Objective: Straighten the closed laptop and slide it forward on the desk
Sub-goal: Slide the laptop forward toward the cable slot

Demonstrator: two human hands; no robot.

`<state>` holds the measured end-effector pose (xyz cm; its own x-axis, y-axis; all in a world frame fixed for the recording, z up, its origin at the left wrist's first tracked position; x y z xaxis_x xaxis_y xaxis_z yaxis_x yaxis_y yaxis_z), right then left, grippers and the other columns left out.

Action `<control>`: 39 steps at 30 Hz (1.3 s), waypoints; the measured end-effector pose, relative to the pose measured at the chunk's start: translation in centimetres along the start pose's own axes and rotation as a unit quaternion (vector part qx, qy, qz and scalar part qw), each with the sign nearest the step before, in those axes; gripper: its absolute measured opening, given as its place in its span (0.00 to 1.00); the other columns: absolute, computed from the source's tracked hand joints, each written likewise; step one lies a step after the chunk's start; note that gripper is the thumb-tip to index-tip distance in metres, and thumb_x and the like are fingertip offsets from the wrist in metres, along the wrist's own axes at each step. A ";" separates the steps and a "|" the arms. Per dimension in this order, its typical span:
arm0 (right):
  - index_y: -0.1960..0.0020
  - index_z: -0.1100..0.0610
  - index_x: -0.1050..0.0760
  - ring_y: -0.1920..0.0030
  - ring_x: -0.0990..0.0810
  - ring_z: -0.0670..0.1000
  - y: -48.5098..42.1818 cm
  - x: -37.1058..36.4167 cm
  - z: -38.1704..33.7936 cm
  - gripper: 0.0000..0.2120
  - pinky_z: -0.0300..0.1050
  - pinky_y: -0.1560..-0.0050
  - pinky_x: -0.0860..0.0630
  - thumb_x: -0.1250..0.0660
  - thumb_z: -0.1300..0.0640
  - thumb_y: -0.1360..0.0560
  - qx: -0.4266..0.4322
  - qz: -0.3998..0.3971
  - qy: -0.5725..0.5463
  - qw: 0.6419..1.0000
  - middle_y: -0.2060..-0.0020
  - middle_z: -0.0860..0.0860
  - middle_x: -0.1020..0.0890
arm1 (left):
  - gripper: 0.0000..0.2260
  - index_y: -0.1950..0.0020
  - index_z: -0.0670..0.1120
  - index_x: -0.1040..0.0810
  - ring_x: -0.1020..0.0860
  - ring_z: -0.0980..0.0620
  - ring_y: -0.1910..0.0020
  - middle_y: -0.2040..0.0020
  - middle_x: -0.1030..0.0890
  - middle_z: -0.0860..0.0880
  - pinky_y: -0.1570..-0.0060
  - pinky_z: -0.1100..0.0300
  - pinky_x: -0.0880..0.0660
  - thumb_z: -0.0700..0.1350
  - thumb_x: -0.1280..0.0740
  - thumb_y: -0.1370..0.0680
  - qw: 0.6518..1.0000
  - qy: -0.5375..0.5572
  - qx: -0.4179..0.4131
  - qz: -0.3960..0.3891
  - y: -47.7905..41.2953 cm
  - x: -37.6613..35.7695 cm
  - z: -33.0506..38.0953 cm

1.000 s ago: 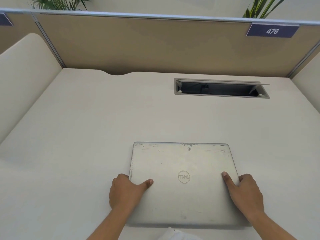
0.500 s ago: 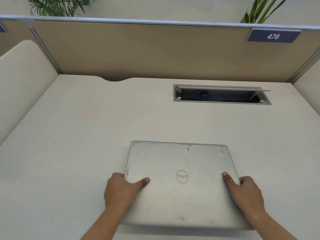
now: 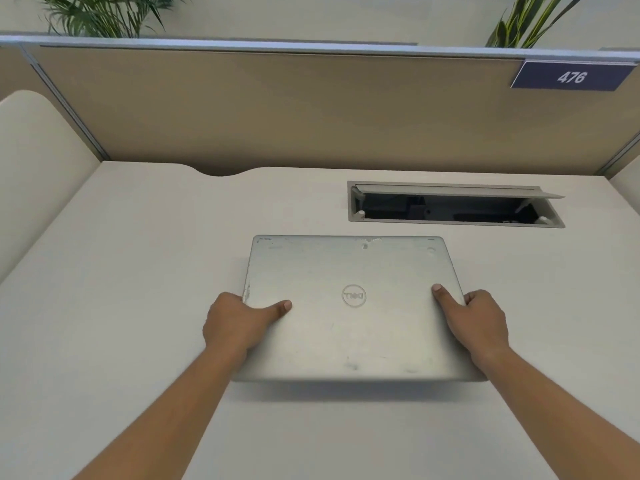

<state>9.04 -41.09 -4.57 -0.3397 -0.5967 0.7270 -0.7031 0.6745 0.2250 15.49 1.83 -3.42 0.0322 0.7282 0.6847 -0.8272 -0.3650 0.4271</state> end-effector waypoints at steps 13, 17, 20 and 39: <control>0.54 0.63 0.28 0.57 0.23 0.59 -5.2 -2.1 -2.6 0.31 0.50 0.60 0.29 0.34 0.33 0.30 -0.001 0.009 0.017 1.000 0.60 0.55 0.21 | 0.30 0.58 0.45 0.29 0.27 0.48 0.64 0.59 0.19 0.47 0.47 0.48 0.35 0.67 0.22 0.41 0.999 -0.046 0.028 0.007 -4.5 -1.5 3.8; 0.59 0.62 0.29 0.61 0.23 0.59 -5.7 -2.3 -2.6 0.29 0.50 0.63 0.29 0.33 0.33 0.30 -0.002 0.007 0.025 1.000 0.64 0.56 0.23 | 0.29 0.60 0.46 0.31 0.28 0.48 0.65 0.63 0.22 0.48 0.49 0.48 0.36 0.66 0.23 0.40 0.998 -0.047 0.033 0.001 -4.6 -2.1 3.9; 0.59 0.62 0.30 0.59 0.23 0.59 -5.9 -2.5 -2.4 0.29 0.50 0.62 0.29 0.33 0.34 0.30 -0.003 0.003 0.026 1.000 0.64 0.55 0.23 | 0.28 0.61 0.46 0.32 0.30 0.50 0.66 0.66 0.24 0.48 0.46 0.48 0.36 0.65 0.22 0.38 0.998 -0.050 0.038 -0.005 -4.6 -2.6 3.8; 0.56 0.62 0.30 0.59 0.24 0.60 -6.5 -3.6 -2.1 0.29 0.48 0.63 0.33 0.36 0.33 0.28 0.003 -0.006 0.081 0.997 0.64 0.53 0.25 | 0.29 0.62 0.45 0.32 0.24 0.42 0.57 0.61 0.22 0.47 0.42 0.47 0.31 0.66 0.22 0.39 0.997 -0.070 0.032 -0.002 -5.9 -3.3 4.0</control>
<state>16.14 -42.44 -7.34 -0.2257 -0.5271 0.8193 -0.7112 0.6639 0.2312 22.47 -0.70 -5.81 0.1171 0.6430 0.7569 -0.7901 -0.4014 0.4633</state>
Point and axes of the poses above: each hand's wrist, its own y-axis away from the middle knuckle, its own x-axis out of the back of the hand, z = x × y, the point moved 8 cm from there along -y, towards the middle knuckle
